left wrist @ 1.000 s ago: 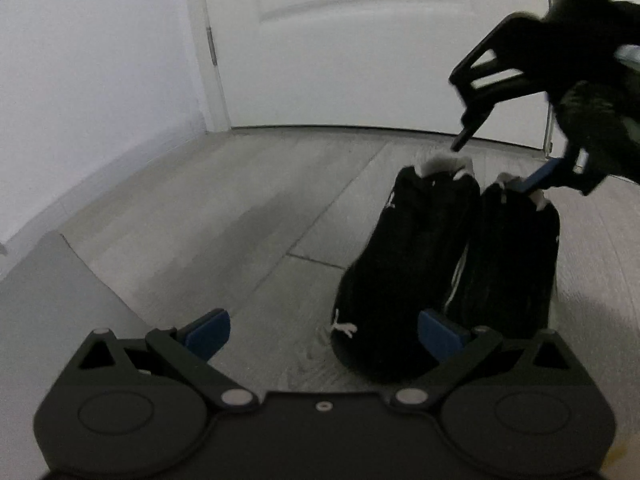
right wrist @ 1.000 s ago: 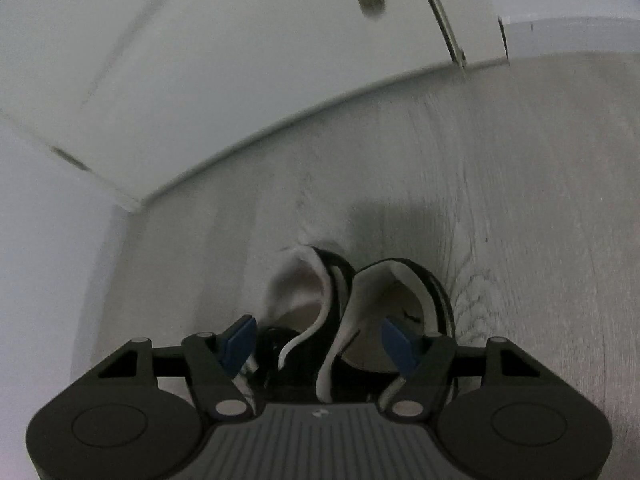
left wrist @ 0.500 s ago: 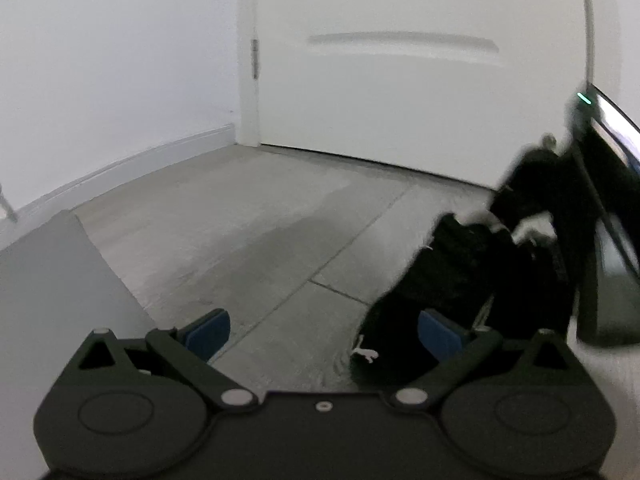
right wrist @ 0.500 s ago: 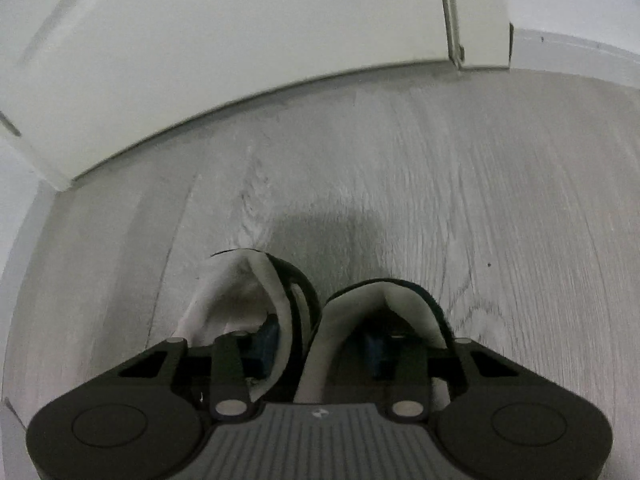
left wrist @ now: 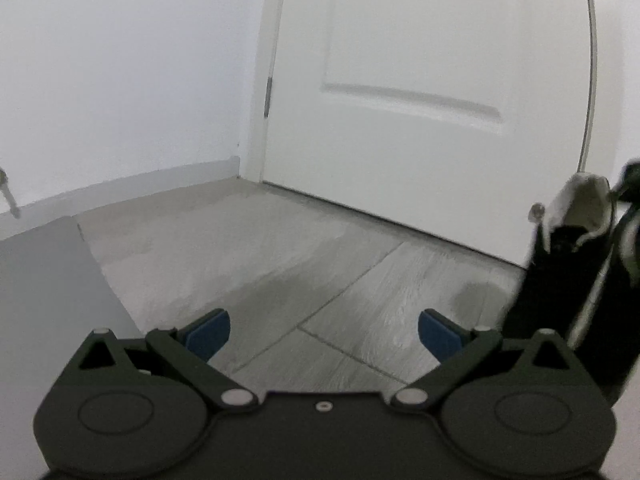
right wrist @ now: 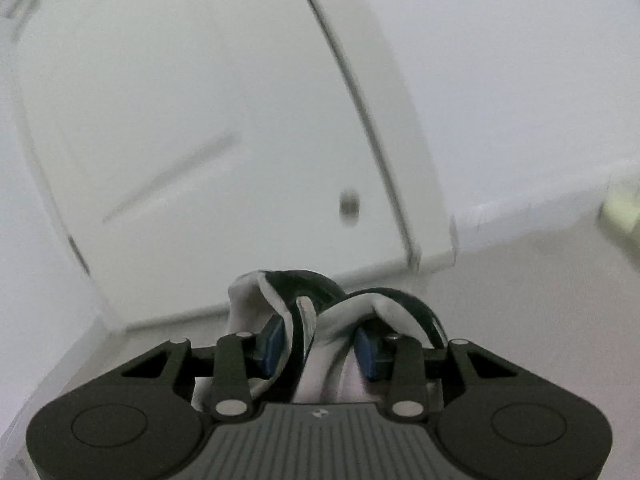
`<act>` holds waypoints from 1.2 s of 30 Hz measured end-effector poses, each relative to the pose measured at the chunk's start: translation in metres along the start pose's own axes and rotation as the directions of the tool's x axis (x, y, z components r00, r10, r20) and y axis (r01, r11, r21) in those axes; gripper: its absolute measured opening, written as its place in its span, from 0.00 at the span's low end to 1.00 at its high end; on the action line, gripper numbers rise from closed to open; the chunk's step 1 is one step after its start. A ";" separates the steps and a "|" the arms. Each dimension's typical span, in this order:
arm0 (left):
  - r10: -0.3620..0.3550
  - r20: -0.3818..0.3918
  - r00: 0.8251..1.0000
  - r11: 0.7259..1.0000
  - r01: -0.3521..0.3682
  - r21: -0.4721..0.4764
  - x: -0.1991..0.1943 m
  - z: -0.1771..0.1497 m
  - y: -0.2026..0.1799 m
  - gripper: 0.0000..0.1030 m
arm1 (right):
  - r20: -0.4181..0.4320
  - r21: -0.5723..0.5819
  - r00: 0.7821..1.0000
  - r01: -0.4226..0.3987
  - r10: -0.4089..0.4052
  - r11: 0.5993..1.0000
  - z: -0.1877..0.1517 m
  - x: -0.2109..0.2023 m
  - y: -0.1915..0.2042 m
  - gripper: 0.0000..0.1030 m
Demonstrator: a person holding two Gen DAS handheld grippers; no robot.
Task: Organize scattered shoes
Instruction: 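Lift the Puma sneakers with the right gripper and carry toward the slides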
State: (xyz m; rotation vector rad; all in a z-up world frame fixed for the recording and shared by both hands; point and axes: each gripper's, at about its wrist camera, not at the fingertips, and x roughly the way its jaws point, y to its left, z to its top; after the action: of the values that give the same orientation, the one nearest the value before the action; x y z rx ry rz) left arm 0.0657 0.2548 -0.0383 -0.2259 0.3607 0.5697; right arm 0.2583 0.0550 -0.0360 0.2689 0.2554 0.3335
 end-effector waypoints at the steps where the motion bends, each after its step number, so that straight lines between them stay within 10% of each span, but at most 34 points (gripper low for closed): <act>1: 0.000 0.008 1.000 1.000 0.000 0.003 -0.002 0.002 -0.001 0.99 | 0.071 -0.021 0.997 0.003 -0.001 1.000 0.007 -0.014 -0.001 0.38; 3: -0.006 0.034 0.999 1.000 0.005 0.004 -0.010 0.007 -0.003 0.99 | 0.287 -0.115 0.958 0.050 -0.015 0.992 0.032 -0.044 -0.004 0.38; 7: -0.060 0.082 0.995 0.996 0.065 -0.059 -0.030 0.018 -0.007 0.99 | 0.368 -0.249 0.930 0.071 0.027 0.966 0.075 -0.060 -0.024 0.38; 26: -0.144 0.120 0.982 0.974 0.119 0.194 -0.038 0.025 -0.059 0.99 | 0.259 -0.135 0.947 0.230 -0.190 0.964 0.035 -0.122 -0.143 0.38; 36: -0.141 0.140 0.980 0.988 0.129 0.090 -0.049 0.035 -0.047 0.99 | 0.285 -0.035 0.883 0.398 -0.373 0.917 0.040 -0.186 -0.190 0.38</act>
State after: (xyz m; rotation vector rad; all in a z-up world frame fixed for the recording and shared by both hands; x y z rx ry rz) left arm 0.0632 0.2037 0.0179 -0.1289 0.2236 0.4339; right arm 0.1547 -0.1925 -0.0187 0.1633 0.0160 -0.0903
